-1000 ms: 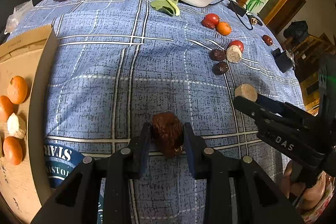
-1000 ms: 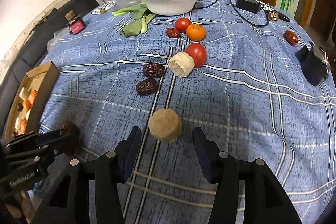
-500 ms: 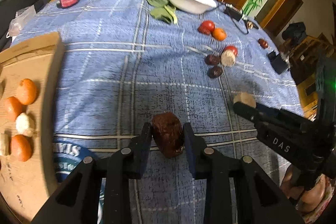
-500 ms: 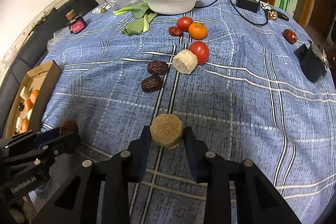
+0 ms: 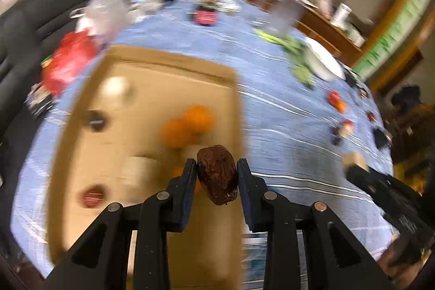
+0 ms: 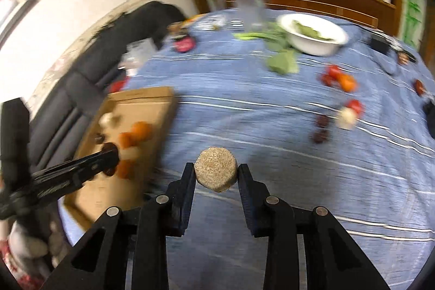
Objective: Organize fruits
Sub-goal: 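Carry the date in the left tool and the bun in the right tool to the tray, then open the left tool to drop the date while the right tool releases the bun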
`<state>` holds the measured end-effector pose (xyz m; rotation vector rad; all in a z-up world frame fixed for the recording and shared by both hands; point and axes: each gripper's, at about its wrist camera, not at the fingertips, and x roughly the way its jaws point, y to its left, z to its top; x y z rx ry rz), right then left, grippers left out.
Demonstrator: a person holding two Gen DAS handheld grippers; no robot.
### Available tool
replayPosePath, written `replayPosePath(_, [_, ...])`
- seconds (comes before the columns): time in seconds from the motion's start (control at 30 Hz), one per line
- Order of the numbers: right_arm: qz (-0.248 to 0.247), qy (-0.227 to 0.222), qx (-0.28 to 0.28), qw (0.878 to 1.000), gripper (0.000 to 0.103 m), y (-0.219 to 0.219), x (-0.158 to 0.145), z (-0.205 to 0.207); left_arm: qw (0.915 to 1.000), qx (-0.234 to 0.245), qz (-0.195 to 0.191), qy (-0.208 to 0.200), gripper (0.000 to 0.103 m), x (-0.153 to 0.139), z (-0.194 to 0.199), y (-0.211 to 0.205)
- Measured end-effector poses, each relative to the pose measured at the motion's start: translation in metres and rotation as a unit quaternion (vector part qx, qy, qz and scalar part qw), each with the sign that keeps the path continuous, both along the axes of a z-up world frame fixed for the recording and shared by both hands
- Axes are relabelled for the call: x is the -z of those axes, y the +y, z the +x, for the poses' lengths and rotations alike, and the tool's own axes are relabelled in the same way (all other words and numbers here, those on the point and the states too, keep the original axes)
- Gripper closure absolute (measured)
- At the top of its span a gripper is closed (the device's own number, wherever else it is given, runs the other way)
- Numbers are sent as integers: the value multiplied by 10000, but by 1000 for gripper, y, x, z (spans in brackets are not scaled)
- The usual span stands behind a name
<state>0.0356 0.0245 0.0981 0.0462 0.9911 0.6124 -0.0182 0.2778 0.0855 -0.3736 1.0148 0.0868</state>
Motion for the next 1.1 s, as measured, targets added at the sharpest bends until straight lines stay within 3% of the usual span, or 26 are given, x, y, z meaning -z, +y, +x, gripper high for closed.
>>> replayPosePath(0.17, [114, 193, -616, 9978, 68, 71, 3, -25, 9988, -356, 226, 268, 74, 12, -4, 54])
replayPosePath(0.4, [-134, 527, -1125, 9922, 68, 143, 38, -51, 9971, -285, 491, 501, 74, 33, 1, 87])
replayPosePath(0.63, [-453, 647, -1257, 9889, 68, 172, 69, -57, 9963, -211, 560, 612, 74, 43, 0, 97])
replayPosePath(0.87, [-650, 569, -1380, 9867, 67, 189, 78, -64, 9964, -149, 553, 624, 73, 38, -3, 100])
replayPosePath(0.93, [-662, 557, -1393, 9865, 67, 190, 77, -66, 9967, -158, 549, 584, 67, 34, -4, 99])
replayPosePath(1.0, [-661, 554, -1394, 9865, 65, 191, 75, -67, 9970, -203, 567, 496, 55, 27, -5, 98])
replayPosePath(1.1, [-655, 494, -1344, 9875, 59, 190, 68, -66, 9969, -210, 656, 381, 54, 15, -6, 95])
